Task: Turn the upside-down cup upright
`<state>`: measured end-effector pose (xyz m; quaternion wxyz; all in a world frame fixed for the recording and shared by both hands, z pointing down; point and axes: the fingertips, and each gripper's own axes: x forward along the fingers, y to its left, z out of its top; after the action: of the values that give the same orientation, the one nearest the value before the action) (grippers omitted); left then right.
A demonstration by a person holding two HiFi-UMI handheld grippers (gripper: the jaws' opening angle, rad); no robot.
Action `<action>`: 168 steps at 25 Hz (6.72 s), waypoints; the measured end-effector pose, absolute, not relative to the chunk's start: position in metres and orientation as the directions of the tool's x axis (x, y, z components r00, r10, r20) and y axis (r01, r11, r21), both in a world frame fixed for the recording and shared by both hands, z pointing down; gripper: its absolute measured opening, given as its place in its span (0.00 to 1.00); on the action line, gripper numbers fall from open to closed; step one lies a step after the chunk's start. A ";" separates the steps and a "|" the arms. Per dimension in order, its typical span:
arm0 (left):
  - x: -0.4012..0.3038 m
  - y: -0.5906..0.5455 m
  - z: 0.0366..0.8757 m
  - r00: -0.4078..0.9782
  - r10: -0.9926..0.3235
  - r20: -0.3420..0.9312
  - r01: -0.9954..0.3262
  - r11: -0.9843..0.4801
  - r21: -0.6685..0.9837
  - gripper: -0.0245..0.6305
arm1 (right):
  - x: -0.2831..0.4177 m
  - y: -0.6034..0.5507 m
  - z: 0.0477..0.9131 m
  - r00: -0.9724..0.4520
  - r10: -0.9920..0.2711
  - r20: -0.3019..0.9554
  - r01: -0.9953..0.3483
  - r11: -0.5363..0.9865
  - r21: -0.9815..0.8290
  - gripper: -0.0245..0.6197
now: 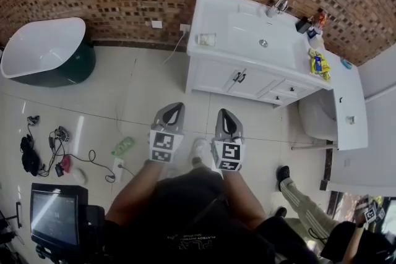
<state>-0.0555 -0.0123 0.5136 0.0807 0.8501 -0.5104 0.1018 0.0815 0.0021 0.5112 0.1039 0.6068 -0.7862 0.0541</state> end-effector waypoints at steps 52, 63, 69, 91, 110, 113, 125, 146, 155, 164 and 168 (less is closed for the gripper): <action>0.009 -0.300 0.507 0.381 -0.880 0.283 -0.917 -0.400 -0.009 0.04 | 0.123 -0.273 0.548 -0.393 -0.864 0.314 -0.918 0.389 -0.077 0.06; -0.028 -0.337 0.528 0.379 -0.870 0.316 -0.919 -0.394 0.018 0.03 | 0.103 -0.318 0.577 -0.363 -0.831 0.422 -0.923 0.383 -0.039 0.06; -0.044 -0.354 0.545 0.385 -0.859 0.338 -0.918 -0.395 0.043 0.04 | 0.090 -0.343 0.602 -0.355 -0.790 0.500 -0.925 0.376 -0.063 0.06; -0.060 -0.367 0.568 0.385 -0.843 0.375 -0.919 -0.389 0.068 0.04 | 0.093 -0.380 0.647 -0.364 -0.680 0.636 -0.919 0.373 -0.128 0.17; -0.063 -0.356 0.566 0.358 -0.849 0.388 -0.928 -0.369 0.050 0.04 | 0.081 -0.371 0.592 -0.476 -0.615 0.628 -0.784 0.621 0.015 0.08; -0.061 -0.353 0.567 0.358 -0.849 0.388 -0.929 -0.367 0.052 0.04 | 0.080 -0.367 0.585 -0.448 -0.595 0.668 -0.731 0.674 0.111 0.08; -0.056 -0.343 0.571 0.358 -0.847 0.393 -0.930 -0.363 0.067 0.04 | 0.064 -0.349 0.610 -0.207 -0.594 0.777 -0.186 0.804 0.565 0.08; -0.058 -0.341 0.567 0.322 -0.864 0.388 -0.944 -0.322 0.067 0.04 | 0.067 -0.355 0.624 -0.115 -0.585 0.803 -0.003 0.808 0.589 0.21; -0.040 -0.334 0.545 0.355 -0.873 0.334 -0.935 -0.339 0.106 0.04 | 0.077 -0.338 0.575 -0.225 -0.707 0.671 -0.211 0.707 0.675 0.20; -0.004 -0.307 0.524 0.382 -0.876 0.296 -0.924 -0.369 0.100 0.04 | 0.121 -0.308 0.518 -0.307 -0.859 0.411 -0.645 0.505 0.574 0.06; 0.010 -0.296 0.512 0.386 -0.879 0.279 -0.921 -0.386 0.058 0.04 | 0.144 -0.294 0.508 -0.331 -0.874 0.356 -0.845 0.443 0.300 0.06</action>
<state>0.0104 -0.2957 0.5119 0.1021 0.8261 -0.5448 0.1015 0.1441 -0.2944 0.5081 0.2379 0.5270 -0.8153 -0.0305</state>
